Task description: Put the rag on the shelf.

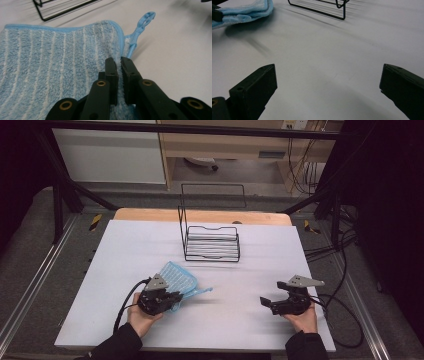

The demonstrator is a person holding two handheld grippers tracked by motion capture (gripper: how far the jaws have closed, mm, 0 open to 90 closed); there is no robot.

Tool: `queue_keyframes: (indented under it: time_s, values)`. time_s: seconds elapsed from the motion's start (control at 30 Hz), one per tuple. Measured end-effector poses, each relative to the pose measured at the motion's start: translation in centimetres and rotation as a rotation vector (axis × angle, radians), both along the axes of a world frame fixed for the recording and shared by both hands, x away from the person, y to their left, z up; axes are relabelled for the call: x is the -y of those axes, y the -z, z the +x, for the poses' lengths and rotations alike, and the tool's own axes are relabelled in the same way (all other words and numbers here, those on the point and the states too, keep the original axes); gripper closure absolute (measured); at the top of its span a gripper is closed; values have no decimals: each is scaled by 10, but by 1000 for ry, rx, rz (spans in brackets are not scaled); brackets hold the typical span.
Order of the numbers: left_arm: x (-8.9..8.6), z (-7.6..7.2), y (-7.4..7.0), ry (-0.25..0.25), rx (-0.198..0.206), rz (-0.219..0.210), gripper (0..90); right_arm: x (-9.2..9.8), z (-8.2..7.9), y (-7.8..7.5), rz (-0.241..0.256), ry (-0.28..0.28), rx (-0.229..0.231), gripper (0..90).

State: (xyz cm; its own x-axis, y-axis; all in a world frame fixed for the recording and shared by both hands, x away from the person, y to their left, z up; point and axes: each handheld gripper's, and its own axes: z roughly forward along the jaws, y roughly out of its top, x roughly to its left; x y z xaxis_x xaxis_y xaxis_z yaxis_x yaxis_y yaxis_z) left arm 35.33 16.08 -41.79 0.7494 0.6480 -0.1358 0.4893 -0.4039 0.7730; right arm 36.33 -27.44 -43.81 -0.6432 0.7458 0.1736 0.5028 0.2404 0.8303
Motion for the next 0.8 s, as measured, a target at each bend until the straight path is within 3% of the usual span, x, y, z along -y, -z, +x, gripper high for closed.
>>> queue_keyframes:
  time_s: [0.8]
  values:
    - [56, -20, 8, 158, -19, -2, 837, 0, 0, 0, -1, 0, -2, 18]
